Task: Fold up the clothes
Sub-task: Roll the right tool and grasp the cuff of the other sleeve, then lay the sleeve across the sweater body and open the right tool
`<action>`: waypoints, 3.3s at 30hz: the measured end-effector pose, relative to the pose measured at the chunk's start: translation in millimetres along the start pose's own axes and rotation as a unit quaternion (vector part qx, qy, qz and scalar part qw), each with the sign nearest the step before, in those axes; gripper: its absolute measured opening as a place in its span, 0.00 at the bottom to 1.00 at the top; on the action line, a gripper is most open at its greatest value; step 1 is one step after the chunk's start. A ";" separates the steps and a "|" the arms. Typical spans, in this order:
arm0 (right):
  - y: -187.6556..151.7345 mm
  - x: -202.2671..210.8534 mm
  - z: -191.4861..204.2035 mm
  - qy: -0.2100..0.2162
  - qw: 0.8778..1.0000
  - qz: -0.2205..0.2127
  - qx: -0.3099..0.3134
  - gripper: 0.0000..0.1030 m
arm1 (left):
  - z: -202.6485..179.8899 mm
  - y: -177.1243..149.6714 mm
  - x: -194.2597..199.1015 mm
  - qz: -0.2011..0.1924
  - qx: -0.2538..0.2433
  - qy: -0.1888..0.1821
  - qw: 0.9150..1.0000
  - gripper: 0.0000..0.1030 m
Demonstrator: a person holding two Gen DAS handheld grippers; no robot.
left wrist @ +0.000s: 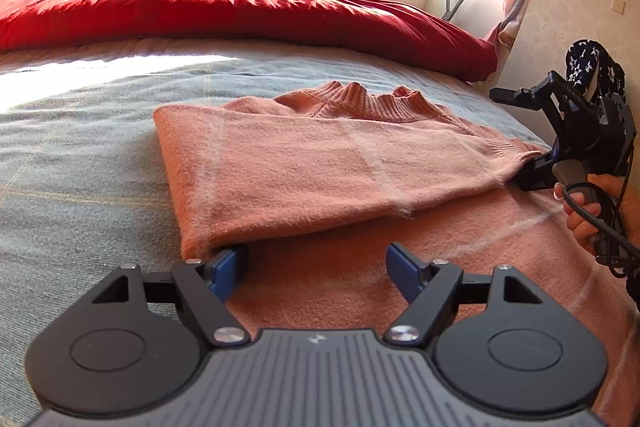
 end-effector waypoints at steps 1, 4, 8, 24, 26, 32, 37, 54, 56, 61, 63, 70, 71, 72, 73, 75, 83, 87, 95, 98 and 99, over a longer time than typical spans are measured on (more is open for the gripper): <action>0.7 -1.6 0.3 -0.001 1.000 0.000 0.006 1.00 | 0.2 0.0 0.1 0.000 0.001 0.000 1.000 0.75; -0.9 0.6 -1.5 -0.010 1.000 -0.004 0.022 0.95 | 1.6 0.3 0.8 -0.003 0.007 -0.003 1.000 0.75; -0.2 9.1 -13.1 -0.026 0.999 -0.020 0.018 0.71 | 2.5 0.5 1.2 -0.005 0.013 -0.005 1.000 0.75; 46.8 -1.8 14.9 -0.016 0.996 -0.042 0.077 0.11 | -0.2 5.6 1.2 0.002 0.019 0.001 1.000 0.75; 54.4 -8.2 25.8 -0.011 0.993 -0.046 0.108 0.11 | -1.7 8.0 2.5 -0.001 0.024 -0.001 1.000 0.75; 61.1 -14.8 19.0 -0.028 0.983 -0.048 0.177 0.11 | -12.0 15.2 11.3 -0.008 0.013 -0.021 1.000 0.74; 45.2 -8.7 -35.9 -0.084 0.987 0.000 0.137 0.16 | -27.5 18.2 18.5 0.003 -0.005 -0.046 0.999 0.74; 31.9 53.9 37.3 -0.062 0.976 -0.011 0.208 0.70 | 38.0 37.7 -52.3 -0.011 0.006 0.033 0.999 0.67; 23.8 50.7 40.4 -0.061 0.970 0.008 0.237 0.73 | 40.5 44.0 -43.4 -0.021 0.014 0.026 0.999 0.67; -4.7 19.8 57.5 -0.039 0.956 0.051 0.287 0.75 | 38.3 74.3 -51.2 -0.045 -0.002 0.024 0.999 0.71; -21.0 5.4 64.6 -0.033 0.945 0.066 0.318 0.78 | 41.5 75.7 -67.2 -0.037 -0.010 0.037 0.999 0.71; -61.4 -8.5 60.7 -0.052 0.901 0.094 0.420 0.97 | 47.0 52.1 -75.8 -0.004 -0.033 0.070 0.997 0.71; -59.5 -5.0 63.0 -0.060 0.901 0.096 0.419 0.97 | 44.3 55.0 -71.2 0.002 -0.035 0.073 0.997 0.71; -56.3 -0.7 65.9 -0.069 0.902 0.100 0.414 0.97 | 39.2 58.5 -64.6 0.008 -0.043 0.075 0.996 0.71; -52.3 6.5 70.0 -0.072 0.904 0.098 0.411 0.97 | 32.3 60.1 -57.5 0.010 -0.055 0.073 0.996 0.71; -45.5 27.1 78.6 -0.063 0.908 0.084 0.406 0.99 | 12.5 56.9 -42.1 0.003 -0.088 0.055 0.995 0.72; -65.0 101.8 37.1 -0.117 0.925 0.131 0.336 1.00 | -23.1 24.0 -22.6 0.050 -0.132 0.067 0.988 0.74; -64.2 155.3 46.0 -0.106 0.944 0.105 0.293 1.00 | -48.9 43.5 19.4 0.026 -0.122 0.041 0.991 0.75; -111.4 219.5 49.6 -0.111 0.954 0.092 0.261 1.00 | -114.0 -3.1 80.5 0.043 -0.135 -0.039 0.989 0.76; -132.3 231.7 41.4 -0.126 0.946 0.079 0.289 1.00 | -122.0 -37.0 93.4 0.062 -0.123 -0.044 0.990 0.76; -136.8 235.0 41.2 -0.130 0.943 0.074 0.299 1.00 | -119.3 -47.1 97.1 0.069 -0.110 -0.037 0.991 0.76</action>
Point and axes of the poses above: each gripper's, at about its wrist camera, not at the fingertips, and x roughly against the way its jaws point, z to its left, y to its top, the point moved 7 cm from there along -x, roughly the way its jaws point, and after that the axes turned 15 degrees about -z, right-handed, at the moved point
